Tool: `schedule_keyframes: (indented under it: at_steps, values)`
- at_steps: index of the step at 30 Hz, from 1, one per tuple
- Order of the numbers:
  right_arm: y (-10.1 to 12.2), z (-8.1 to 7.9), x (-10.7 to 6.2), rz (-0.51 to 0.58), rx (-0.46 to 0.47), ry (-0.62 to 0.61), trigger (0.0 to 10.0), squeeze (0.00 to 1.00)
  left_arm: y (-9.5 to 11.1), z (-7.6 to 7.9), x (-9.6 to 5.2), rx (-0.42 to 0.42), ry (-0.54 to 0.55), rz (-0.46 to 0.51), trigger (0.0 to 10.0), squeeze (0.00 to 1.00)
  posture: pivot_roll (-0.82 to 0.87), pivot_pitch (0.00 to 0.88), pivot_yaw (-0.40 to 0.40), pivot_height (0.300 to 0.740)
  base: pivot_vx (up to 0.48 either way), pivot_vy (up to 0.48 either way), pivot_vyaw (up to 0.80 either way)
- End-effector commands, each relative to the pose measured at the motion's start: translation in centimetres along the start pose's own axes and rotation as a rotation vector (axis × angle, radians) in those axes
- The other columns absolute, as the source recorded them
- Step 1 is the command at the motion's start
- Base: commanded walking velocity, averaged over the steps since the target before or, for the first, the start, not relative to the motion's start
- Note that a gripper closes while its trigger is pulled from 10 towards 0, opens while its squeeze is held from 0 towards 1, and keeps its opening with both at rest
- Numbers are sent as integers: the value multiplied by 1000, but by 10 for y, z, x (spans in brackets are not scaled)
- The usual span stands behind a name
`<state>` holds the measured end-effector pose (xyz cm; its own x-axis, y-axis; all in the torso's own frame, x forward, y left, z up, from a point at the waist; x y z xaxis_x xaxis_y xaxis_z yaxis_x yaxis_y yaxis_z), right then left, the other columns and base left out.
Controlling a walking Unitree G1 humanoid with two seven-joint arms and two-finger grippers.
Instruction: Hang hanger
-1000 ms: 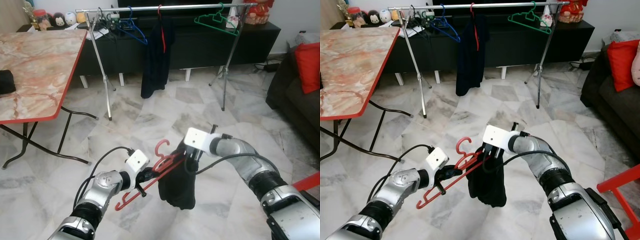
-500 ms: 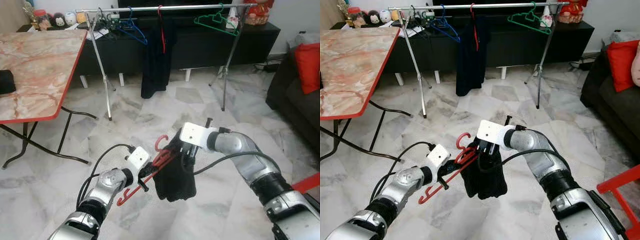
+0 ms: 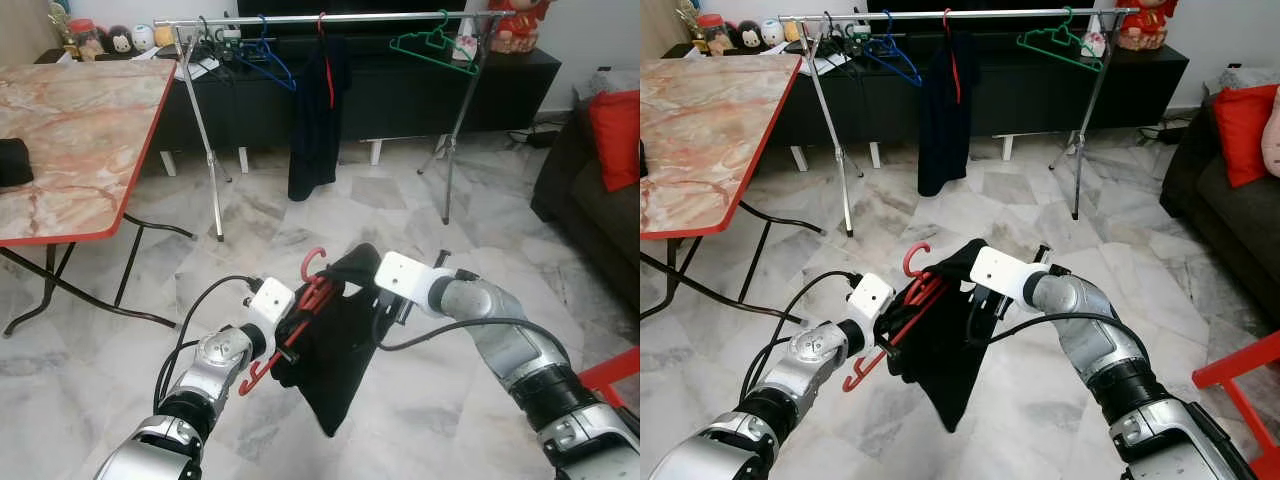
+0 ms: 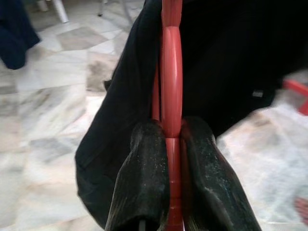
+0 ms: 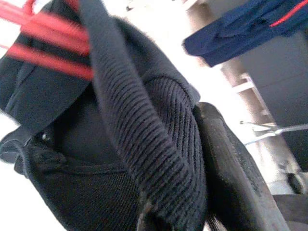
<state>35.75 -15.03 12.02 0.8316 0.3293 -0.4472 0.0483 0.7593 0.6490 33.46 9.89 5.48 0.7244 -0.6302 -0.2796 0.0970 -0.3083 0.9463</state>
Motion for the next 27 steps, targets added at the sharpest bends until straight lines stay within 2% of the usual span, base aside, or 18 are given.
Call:
schedule_keyframes:
  at_steps: [1,7,8,10,14,17,23,25,27]
  values:
    - [6,11,0,23,12,-61,10000,0,-2,1,-2,-22,-24,6,10000,0,-95,25,-48,740,0,0,0]
    - [21,17,4,82,-35,-73,10000,0,-9,10,-7,-52,-163,-17,10000,0,-96,23,-49,740,0,0,0]
    - [21,17,4,82,-35,-73,10000,0,-9,10,-7,-52,-163,-17,10000,0,-96,23,-49,740,0,0,0]
    - [24,18,7,96,-85,-51,10000,0,-9,13,-10,-89,-229,-7,10000,0,-96,23,-49,740,0,0,0]
    - [23,19,9,92,-88,-50,10000,0,-10,16,-12,-99,-274,-9,10000,0,-90,20,-51,740,0,0,0]
    - [22,20,11,99,-99,-15,10000,0,-8,18,-14,-99,-321,6,10000,0,-87,22,-51,740,0,0,0]
    - [22,15,11,124,-103,64,10000,0,0,20,-13,-116,-338,50,10000,0,-87,22,-51,740,0,0,0]
    - [23,12,9,144,-89,113,10000,0,1,20,-12,-109,-345,52,10000,0,-87,22,-51,740,0,0,0]
    - [21,4,4,162,-111,214,10000,0,2,21,-12,-101,-349,54,10000,0,-89,25,-49,740,0,0,0]
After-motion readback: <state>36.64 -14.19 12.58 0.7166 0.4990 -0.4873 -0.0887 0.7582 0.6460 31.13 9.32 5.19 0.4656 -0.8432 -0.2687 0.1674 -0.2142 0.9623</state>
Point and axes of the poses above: a point about 5 cm out from each wrist's last joint towards the gripper, its own x axis pointing out of the wrist towards the gripper, its own y axis along the axis of the wrist's last joint, z = x × y, the point moved 1 cm from there along x, pointing out of the wrist towards the gripper, and after that the axes turned 5 degrees about x, right-handed, at the moved point
